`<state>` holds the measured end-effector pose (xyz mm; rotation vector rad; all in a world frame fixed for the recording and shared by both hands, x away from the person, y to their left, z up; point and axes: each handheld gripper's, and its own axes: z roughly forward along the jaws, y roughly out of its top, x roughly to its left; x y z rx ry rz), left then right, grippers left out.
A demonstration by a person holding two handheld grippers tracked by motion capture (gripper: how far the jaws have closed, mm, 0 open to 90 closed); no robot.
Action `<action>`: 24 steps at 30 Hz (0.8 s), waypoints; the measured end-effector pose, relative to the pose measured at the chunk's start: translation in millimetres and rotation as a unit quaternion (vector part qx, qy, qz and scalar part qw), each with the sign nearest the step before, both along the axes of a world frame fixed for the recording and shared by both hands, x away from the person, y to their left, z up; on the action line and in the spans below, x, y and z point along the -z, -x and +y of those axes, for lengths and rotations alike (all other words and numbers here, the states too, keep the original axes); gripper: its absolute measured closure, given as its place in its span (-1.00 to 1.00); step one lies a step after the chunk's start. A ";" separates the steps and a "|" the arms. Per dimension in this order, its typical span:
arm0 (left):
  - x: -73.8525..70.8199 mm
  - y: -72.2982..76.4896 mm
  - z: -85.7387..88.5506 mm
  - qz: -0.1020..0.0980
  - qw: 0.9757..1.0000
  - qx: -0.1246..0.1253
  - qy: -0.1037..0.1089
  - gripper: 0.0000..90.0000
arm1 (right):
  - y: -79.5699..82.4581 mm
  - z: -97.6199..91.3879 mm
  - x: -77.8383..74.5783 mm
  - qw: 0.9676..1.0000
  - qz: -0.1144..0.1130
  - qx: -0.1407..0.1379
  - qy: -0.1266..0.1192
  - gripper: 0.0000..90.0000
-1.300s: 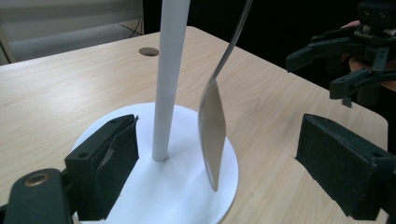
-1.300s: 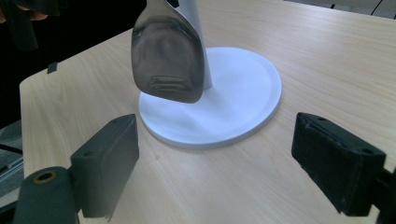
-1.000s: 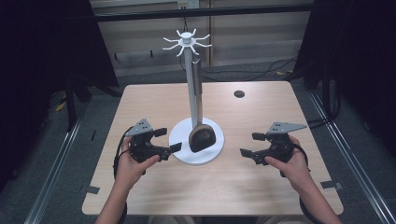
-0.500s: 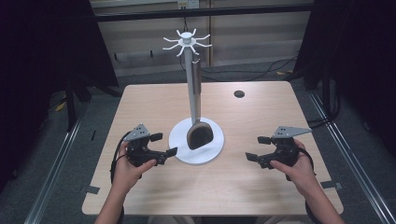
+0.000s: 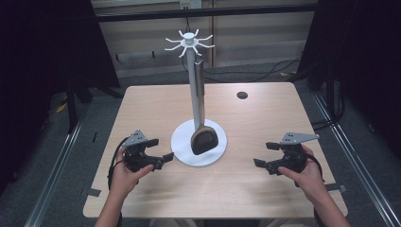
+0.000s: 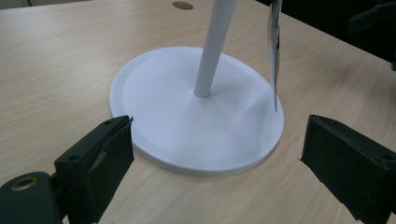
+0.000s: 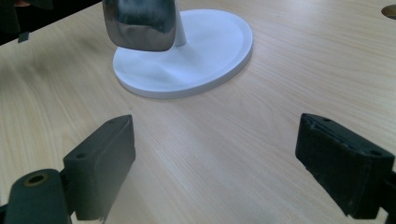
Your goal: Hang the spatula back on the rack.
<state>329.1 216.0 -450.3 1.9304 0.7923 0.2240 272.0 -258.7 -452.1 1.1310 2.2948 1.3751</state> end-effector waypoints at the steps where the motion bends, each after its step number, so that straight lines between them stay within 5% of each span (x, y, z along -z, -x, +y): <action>1: 0.9 -0.1 0.5 0.001 1.000 0.001 -0.001 -0.80 | 0.6 -0.9 0.8 1.000 -0.002 0.000 0.001 -0.74; 24: 21.5 -1.1 18.1 0.003 0.999 0.000 -0.054 -0.84 | 8.1 -18.2 18.5 0.999 0.006 0.017 0.030 -0.78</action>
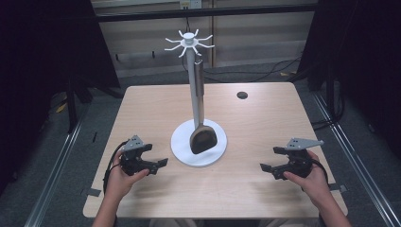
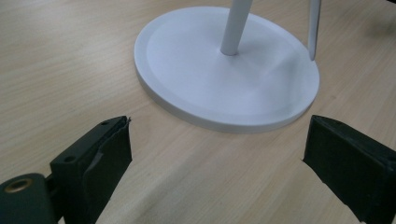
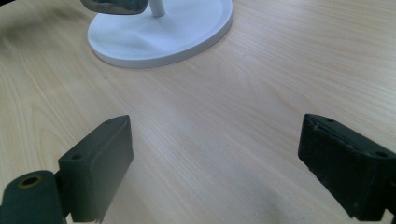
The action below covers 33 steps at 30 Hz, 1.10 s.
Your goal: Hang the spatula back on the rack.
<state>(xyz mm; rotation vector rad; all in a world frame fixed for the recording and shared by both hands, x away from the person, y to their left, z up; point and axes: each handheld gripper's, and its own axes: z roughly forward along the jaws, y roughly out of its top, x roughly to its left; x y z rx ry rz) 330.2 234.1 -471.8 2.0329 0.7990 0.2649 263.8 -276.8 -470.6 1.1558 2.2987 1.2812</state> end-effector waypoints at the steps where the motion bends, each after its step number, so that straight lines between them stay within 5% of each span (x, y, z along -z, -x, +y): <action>1: 0.5 -0.1 0.6 -0.002 1.000 0.000 -0.004 -0.84 | 0.6 -0.9 0.4 1.000 0.002 0.003 -0.001 -0.78; 25: 15.6 2.3 8.1 0.011 0.998 0.010 -0.058 -0.84 | 4.5 -16.0 13.0 0.998 0.010 0.011 0.055 -0.82; 33: 18.0 2.9 7.9 0.012 0.998 0.012 -0.061 -0.85 | 5.6 -15.6 14.3 0.998 0.008 0.009 0.069 -0.82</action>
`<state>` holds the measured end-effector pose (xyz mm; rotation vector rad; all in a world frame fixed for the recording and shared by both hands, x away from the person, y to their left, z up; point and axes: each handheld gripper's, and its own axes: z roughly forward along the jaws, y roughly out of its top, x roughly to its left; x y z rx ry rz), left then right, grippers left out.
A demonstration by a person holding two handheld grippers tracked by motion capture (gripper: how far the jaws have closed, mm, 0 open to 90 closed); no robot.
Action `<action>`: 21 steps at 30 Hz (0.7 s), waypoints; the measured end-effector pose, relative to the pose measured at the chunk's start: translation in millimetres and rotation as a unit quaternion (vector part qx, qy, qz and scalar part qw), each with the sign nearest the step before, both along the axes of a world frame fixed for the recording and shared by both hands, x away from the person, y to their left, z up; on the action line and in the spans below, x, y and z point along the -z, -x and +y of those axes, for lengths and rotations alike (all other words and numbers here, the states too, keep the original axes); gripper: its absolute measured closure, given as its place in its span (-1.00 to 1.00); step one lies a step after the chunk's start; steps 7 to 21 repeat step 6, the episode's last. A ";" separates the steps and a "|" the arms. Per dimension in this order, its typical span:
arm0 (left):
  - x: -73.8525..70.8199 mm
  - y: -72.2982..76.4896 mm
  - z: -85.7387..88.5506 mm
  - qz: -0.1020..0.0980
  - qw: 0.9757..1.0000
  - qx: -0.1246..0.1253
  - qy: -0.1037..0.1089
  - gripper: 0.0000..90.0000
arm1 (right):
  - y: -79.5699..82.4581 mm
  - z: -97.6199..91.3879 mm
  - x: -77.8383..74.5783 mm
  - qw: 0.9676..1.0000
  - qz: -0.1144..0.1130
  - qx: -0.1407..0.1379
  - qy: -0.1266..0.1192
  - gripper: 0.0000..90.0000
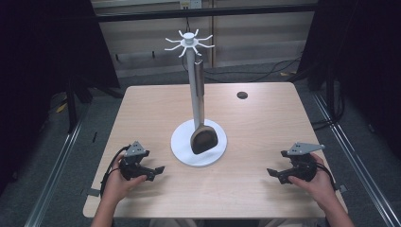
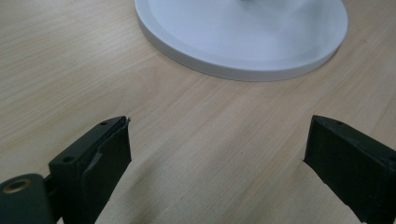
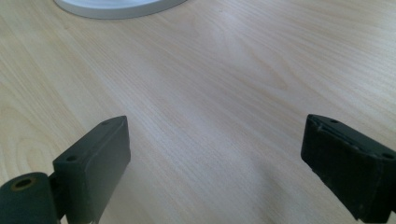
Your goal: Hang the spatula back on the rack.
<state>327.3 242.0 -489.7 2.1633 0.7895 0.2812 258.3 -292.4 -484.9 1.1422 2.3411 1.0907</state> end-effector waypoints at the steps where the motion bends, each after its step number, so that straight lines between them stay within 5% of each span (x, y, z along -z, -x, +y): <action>1: 0.0 0.2 -0.5 0.000 1.000 0.002 0.001 -0.85 | 0.2 0.1 -0.4 1.000 0.000 -0.001 -0.003 -0.82; 21: -0.5 0.0 -3.3 0.001 1.000 0.005 0.003 -0.85 | 0.9 -1.1 -1.6 1.000 -0.003 0.002 -0.004 -0.83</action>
